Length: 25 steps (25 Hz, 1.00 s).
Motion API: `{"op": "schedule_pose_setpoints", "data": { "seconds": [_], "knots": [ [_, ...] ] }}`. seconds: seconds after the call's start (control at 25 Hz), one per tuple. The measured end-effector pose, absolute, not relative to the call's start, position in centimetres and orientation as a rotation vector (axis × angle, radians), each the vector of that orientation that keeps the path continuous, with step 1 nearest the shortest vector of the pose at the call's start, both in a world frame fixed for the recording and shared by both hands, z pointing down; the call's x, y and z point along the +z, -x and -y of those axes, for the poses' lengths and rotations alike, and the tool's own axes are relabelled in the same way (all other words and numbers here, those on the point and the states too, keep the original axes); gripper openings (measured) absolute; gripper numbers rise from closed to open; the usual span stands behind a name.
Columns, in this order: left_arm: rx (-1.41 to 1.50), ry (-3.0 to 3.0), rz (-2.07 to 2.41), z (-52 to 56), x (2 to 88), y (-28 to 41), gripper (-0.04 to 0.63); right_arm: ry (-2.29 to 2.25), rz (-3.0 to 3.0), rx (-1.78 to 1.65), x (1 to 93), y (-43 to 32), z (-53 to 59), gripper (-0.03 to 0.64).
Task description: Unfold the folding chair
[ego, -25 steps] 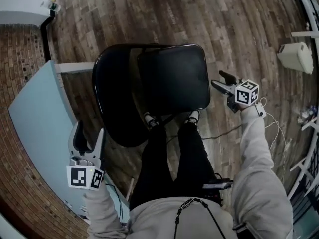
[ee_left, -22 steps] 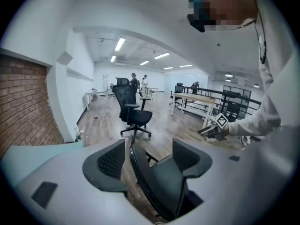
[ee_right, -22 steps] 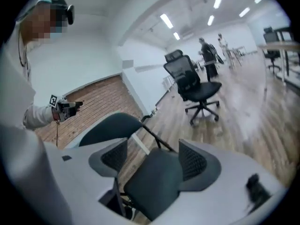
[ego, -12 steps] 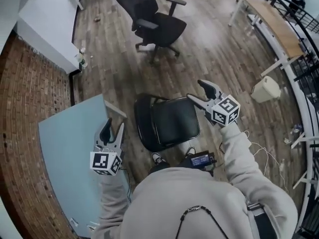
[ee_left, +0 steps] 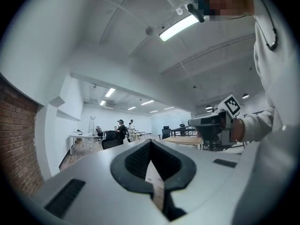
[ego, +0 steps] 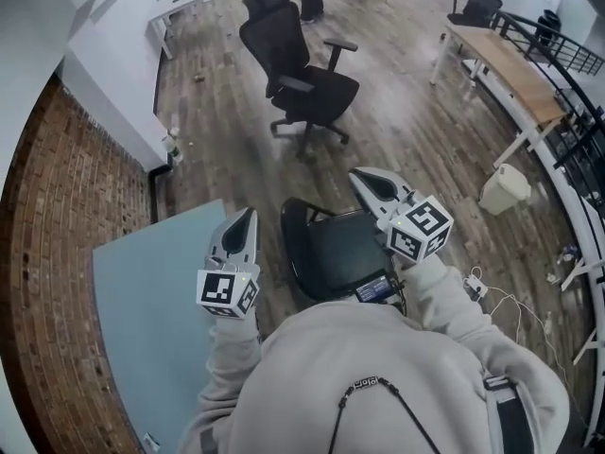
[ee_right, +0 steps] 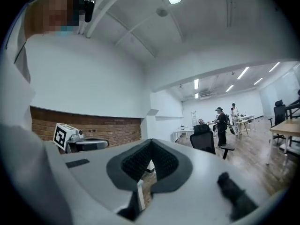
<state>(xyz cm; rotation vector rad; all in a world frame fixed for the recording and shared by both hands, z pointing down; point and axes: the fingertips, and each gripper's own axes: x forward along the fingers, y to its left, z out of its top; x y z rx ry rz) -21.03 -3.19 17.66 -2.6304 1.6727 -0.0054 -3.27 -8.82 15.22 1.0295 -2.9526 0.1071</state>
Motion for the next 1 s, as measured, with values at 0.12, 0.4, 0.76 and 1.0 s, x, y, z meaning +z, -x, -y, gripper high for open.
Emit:
{"op": "schedule_pose_setpoints", "data": {
  "seconds": [0.12,0.4,0.76,1.0],
  "knots": [
    [0.023,2.635,-1.688,3.1,17.6,22.2,0.006,-1.079,2.934,0.099,14.6,3.6,8.6,0.008],
    [0.015,2.627,-1.649,2.1,16.4,23.0,0.006,-1.102,2.919,0.07,14.2,4.1,7.1,0.006],
    [0.035,2.615,-1.681,2.1,16.8,24.2,0.006,-1.086,2.9,0.056,14.5,4.4,7.2,0.006],
    [0.068,2.622,-1.676,2.2,16.4,23.8,0.006,-1.11,2.881,0.064,14.6,3.9,7.3,0.006]
  ]
}}
